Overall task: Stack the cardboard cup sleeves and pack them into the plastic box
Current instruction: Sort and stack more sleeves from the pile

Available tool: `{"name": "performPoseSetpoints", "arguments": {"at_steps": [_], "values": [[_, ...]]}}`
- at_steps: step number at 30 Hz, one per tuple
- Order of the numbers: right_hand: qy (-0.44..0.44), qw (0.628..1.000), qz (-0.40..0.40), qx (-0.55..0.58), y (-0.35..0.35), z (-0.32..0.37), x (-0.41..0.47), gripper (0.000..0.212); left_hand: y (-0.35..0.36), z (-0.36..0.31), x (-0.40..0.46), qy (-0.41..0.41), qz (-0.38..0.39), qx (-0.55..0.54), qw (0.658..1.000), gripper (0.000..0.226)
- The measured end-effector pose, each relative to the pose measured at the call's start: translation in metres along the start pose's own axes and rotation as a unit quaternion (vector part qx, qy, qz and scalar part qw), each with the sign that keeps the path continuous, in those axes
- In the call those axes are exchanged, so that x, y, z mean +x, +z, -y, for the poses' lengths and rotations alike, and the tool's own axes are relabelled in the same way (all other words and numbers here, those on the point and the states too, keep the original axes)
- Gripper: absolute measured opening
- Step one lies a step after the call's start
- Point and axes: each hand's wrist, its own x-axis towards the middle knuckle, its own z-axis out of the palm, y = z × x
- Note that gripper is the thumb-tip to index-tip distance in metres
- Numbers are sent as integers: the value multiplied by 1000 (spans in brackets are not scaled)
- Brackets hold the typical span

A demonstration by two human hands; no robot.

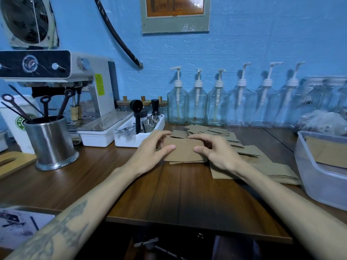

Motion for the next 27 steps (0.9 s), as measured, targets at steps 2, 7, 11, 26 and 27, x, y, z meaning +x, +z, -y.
{"name": "performPoseSetpoints", "arguments": {"at_steps": [2,7,11,26,27], "values": [[8,1000,-18,-5,-6,-2,0,38,-8,6,-3,-21,-28,23,999,35],[15,997,-70,-33,-19,-13,0,38,-19,25,-9,-118,7,172,978,33],[26,997,-57,-50,-22,-26,0,37,-16,29,-9,-189,75,233,951,56],[37,997,-56,-41,-26,-26,-3,37,-29,12,-7,-232,54,43,970,70],[36,997,-57,-41,-25,-26,-3,37,-30,10,-7,-234,47,30,971,72]]}}
